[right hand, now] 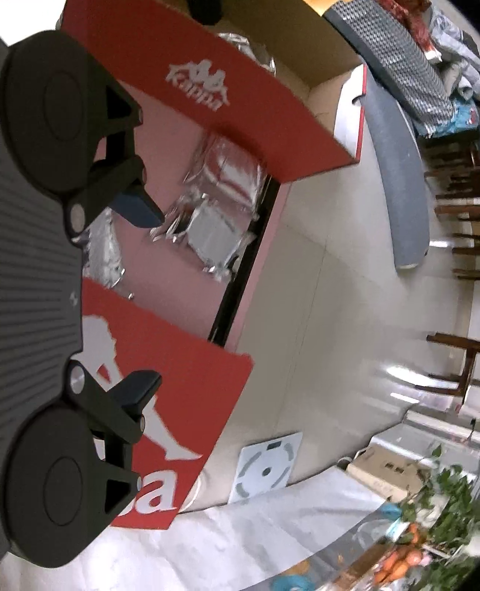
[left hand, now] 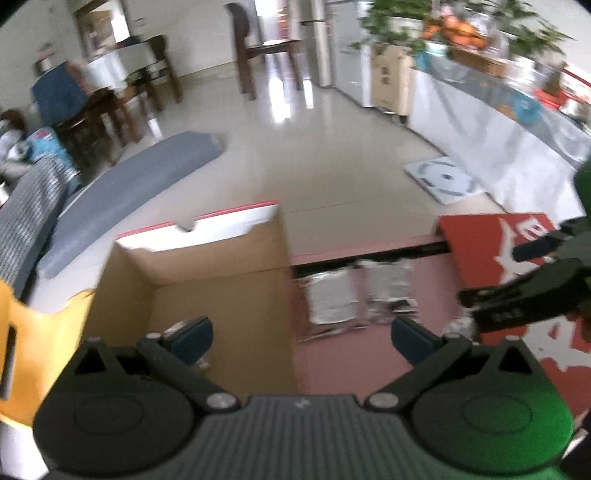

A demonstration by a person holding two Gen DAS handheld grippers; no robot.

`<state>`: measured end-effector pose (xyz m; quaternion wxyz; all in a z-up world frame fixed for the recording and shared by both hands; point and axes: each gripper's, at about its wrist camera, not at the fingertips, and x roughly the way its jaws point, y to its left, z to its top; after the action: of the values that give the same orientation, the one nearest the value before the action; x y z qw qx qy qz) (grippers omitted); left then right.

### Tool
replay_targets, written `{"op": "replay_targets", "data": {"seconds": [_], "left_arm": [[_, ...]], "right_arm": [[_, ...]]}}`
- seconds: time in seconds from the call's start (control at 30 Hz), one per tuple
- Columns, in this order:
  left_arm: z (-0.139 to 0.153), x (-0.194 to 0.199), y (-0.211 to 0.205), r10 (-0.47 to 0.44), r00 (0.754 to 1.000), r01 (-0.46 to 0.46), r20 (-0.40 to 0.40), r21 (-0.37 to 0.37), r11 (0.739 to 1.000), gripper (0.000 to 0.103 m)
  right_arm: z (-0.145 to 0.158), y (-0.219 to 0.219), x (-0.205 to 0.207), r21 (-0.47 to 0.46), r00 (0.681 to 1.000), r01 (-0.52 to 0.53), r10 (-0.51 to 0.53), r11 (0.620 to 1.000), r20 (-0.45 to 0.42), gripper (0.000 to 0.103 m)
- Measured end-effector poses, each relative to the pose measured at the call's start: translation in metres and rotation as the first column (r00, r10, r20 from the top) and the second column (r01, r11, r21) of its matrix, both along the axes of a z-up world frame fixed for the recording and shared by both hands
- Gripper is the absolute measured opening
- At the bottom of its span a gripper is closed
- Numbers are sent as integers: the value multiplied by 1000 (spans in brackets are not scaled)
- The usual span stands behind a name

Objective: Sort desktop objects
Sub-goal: 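Raise the open left gripper and move it back over the red lid, then lower the left gripper onto another silver packet on the lid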

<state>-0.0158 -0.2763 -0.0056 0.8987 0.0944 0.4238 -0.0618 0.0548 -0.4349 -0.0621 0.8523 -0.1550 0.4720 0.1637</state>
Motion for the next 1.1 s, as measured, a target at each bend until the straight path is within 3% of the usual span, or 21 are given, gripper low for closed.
{"op": "replay_targets", "data": {"seconds": [0.17, 0.33, 0.5, 0.8, 1.1], "left_arm": [[-19, 1, -42, -150, 988, 150, -25, 12, 989, 103], [-46, -3, -70, -275, 959, 278, -69, 25, 960, 103], [-69, -2, -85, -329, 938, 338, -110, 79, 938, 103], [-98, 4, -102, -451, 868, 478, -207, 101, 873, 103], [-124, 19, -107, -489, 828, 529, -274, 91, 844, 103]], "right_arm": [[-4, -17, 4, 9, 999, 37, -37, 999, -20, 85], [-5, -27, 7, 29, 998, 38, -36, 999, -43, 85], [-10, -30, 7, 34, 998, 1, 1, 999, -65, 85], [-21, -38, 14, 4, 996, 8, -8, 1000, -85, 85], [-22, -38, 18, 31, 995, 4, -1, 1000, -102, 85]]}}
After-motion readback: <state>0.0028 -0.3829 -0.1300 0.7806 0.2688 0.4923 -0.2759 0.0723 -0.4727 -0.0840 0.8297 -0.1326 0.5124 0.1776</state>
